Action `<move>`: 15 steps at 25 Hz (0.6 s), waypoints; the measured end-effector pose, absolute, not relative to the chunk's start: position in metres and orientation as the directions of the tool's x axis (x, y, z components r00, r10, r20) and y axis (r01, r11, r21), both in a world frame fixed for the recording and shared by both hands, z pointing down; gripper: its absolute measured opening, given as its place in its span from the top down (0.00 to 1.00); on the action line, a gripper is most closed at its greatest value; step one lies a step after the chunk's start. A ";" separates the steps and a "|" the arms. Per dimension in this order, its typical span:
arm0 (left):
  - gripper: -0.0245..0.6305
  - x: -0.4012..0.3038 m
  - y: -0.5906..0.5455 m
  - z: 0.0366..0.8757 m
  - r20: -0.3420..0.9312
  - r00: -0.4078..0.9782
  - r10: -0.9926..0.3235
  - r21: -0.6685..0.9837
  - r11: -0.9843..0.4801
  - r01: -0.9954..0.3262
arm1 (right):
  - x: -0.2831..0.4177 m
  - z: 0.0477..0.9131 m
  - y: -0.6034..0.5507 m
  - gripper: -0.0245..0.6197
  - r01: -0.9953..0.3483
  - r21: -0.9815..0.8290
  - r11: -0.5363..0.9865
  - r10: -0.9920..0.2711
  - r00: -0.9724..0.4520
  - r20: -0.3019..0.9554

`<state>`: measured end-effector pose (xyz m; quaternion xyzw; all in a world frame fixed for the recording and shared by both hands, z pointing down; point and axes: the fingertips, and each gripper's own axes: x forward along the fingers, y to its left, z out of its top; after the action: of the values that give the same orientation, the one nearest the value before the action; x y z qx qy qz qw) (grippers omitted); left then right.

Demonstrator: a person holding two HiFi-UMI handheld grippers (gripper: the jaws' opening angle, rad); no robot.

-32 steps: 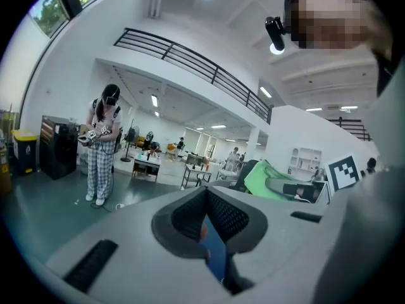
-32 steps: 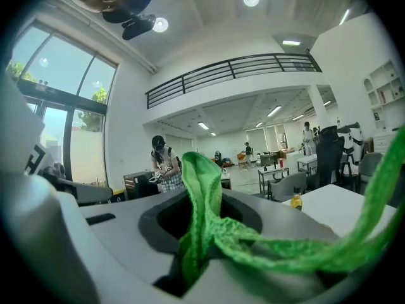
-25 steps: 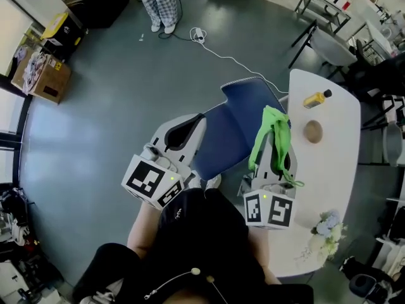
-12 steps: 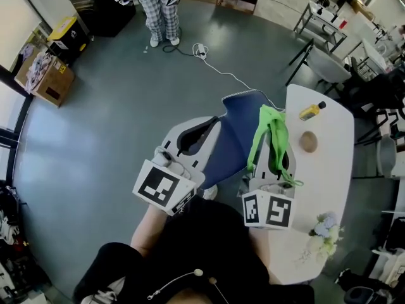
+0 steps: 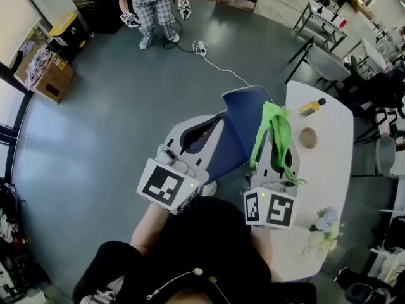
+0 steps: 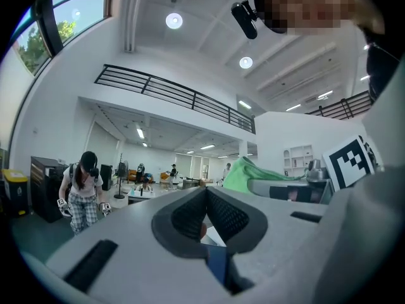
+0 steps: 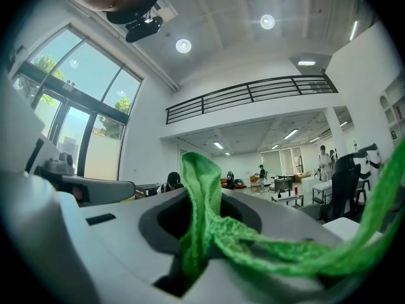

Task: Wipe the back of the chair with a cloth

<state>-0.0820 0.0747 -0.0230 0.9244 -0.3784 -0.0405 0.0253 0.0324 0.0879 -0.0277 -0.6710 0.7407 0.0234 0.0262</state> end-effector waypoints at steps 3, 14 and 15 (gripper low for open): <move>0.96 -0.082 0.077 -0.021 -0.043 0.713 -0.700 0.078 -0.714 -0.696 | 0.027 -0.026 0.089 0.90 -0.994 0.020 0.107 -0.992 -0.108 -0.060; 0.96 -0.086 0.077 -0.016 -0.036 0.713 -0.700 0.088 -0.713 -0.695 | 0.020 -0.024 0.091 0.90 -0.993 0.036 0.113 -0.992 -0.115 -0.048; 0.96 -0.086 0.076 -0.015 -0.035 0.714 -0.699 0.089 -0.714 -0.694 | 0.020 -0.024 0.091 0.90 -0.993 0.036 0.112 -0.992 -0.114 -0.048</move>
<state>-0.0858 0.0761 -0.0148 0.9251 -0.3766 -0.0329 0.0348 0.0197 0.0907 -0.0236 -0.6657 0.7456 0.0293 0.0057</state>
